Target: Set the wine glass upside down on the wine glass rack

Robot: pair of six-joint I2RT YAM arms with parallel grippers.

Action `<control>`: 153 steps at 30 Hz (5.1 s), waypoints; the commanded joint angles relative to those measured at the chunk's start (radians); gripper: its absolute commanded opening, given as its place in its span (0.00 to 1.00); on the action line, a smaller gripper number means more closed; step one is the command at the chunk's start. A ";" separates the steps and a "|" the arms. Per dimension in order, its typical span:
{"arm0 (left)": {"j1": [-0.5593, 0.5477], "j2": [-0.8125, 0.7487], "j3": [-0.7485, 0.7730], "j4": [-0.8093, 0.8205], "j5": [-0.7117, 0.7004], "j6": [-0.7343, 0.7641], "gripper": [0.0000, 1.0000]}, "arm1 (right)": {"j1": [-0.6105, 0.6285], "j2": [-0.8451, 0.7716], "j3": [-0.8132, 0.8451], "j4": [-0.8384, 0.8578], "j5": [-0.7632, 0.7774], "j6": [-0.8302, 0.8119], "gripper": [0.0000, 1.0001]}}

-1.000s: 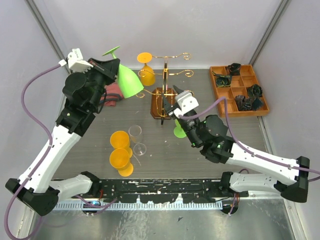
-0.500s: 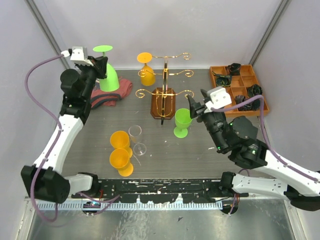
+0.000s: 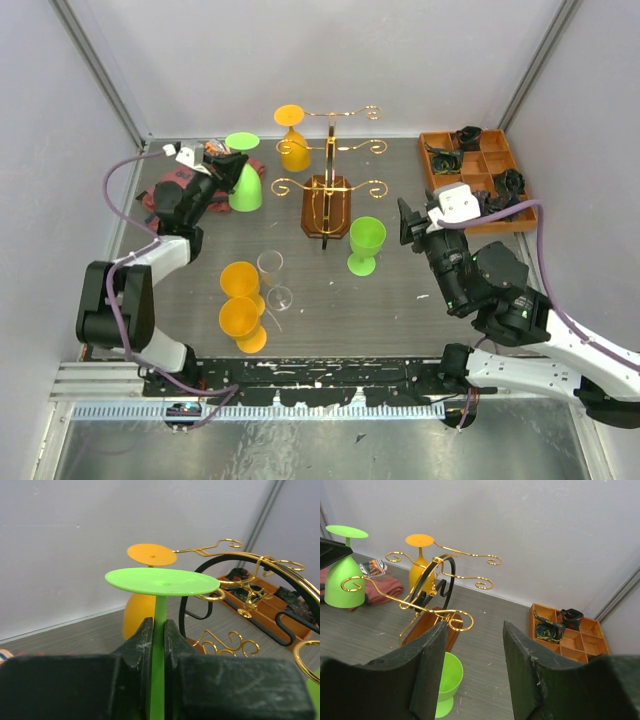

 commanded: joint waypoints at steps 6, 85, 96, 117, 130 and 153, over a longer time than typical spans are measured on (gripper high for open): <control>-0.074 0.051 -0.042 0.327 0.087 -0.023 0.00 | 0.002 -0.044 -0.024 0.003 0.030 -0.030 0.54; -0.242 0.292 0.060 0.392 -0.132 0.121 0.16 | 0.003 -0.025 -0.005 -0.124 0.114 0.059 0.59; -0.237 0.195 -0.030 0.373 -0.250 0.189 0.62 | 0.002 -0.016 0.019 -0.155 0.123 0.102 0.63; -0.233 -0.363 0.173 -0.791 -0.648 0.288 0.72 | 0.002 0.116 0.046 -0.519 0.021 0.598 0.67; -0.233 -0.522 0.307 -1.134 -0.627 0.201 0.72 | 0.002 0.109 -0.100 -0.508 0.140 0.879 0.78; -0.232 -0.522 0.300 -1.135 -0.594 0.192 0.73 | -0.273 0.254 -0.085 -0.330 -0.208 0.793 0.80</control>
